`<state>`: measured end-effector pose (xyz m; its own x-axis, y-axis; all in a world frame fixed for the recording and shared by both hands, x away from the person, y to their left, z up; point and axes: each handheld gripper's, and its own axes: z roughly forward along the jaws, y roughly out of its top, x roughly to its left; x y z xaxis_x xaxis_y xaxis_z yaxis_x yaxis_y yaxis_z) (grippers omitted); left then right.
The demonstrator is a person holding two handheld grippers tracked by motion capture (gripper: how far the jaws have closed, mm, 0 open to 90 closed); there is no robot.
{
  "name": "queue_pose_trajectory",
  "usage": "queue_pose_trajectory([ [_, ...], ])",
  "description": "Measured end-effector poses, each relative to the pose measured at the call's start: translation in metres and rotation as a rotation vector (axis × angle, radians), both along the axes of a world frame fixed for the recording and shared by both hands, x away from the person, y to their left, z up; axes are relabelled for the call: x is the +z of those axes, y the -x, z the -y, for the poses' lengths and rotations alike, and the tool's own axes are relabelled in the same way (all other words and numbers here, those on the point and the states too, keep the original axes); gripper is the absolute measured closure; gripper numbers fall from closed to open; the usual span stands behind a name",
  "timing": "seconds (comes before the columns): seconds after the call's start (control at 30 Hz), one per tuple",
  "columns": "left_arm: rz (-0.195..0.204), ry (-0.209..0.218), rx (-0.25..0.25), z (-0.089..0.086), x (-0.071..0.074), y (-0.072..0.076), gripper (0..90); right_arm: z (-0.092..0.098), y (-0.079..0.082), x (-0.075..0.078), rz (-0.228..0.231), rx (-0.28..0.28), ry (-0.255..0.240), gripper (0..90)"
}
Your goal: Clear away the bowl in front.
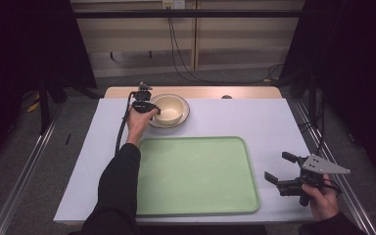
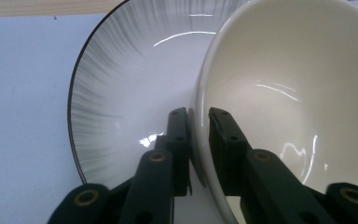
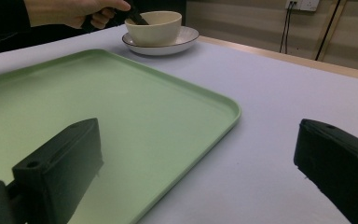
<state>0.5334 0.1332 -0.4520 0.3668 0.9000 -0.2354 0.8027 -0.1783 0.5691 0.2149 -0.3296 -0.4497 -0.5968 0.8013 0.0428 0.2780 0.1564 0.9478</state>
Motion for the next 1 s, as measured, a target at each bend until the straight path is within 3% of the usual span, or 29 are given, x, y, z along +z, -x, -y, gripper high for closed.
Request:
queue_pose_trajectory([
  [0.07,0.001,0.026,0.02,0.0002,-0.0009,-0.0001,82.7,0.0006,0.0002,0.0002,0.0,0.004,-0.002,0.8],
  [0.2,-0.01,0.029,0.011,-0.0021,-0.0007,-0.0007,83.2,0.0004,0.0,0.0001,0.002,0.007,0.001,0.8],
  [0.37,-0.008,0.064,0.022,-0.0046,-0.0017,-0.0004,83.4,0.0008,0.0001,0.0003,0.006,0.005,0.001,0.8],
  [0.43,-0.006,0.055,0.03,-0.0038,-0.0007,0.0001,83.5,0.001,0.0002,0.0004,0.007,0.007,0.001,0.8],
  [0.63,-0.008,0.093,0.043,-0.0063,0.0019,0.0015,83.7,0.0013,0.0005,0.0009,0.006,0.005,-0.006,0.8],
  [0.77,-0.002,0.085,0.021,-0.0066,0.0045,0.0025,83.5,0.0014,0.0003,0.0009,0.008,0.004,-0.006,0.8],
  [1.0,-0.007,0.101,0.031,-0.0058,0.0055,0.0042,83.4,0.0018,0.0006,0.0011,0.009,0.0,-0.004,0.8],
])
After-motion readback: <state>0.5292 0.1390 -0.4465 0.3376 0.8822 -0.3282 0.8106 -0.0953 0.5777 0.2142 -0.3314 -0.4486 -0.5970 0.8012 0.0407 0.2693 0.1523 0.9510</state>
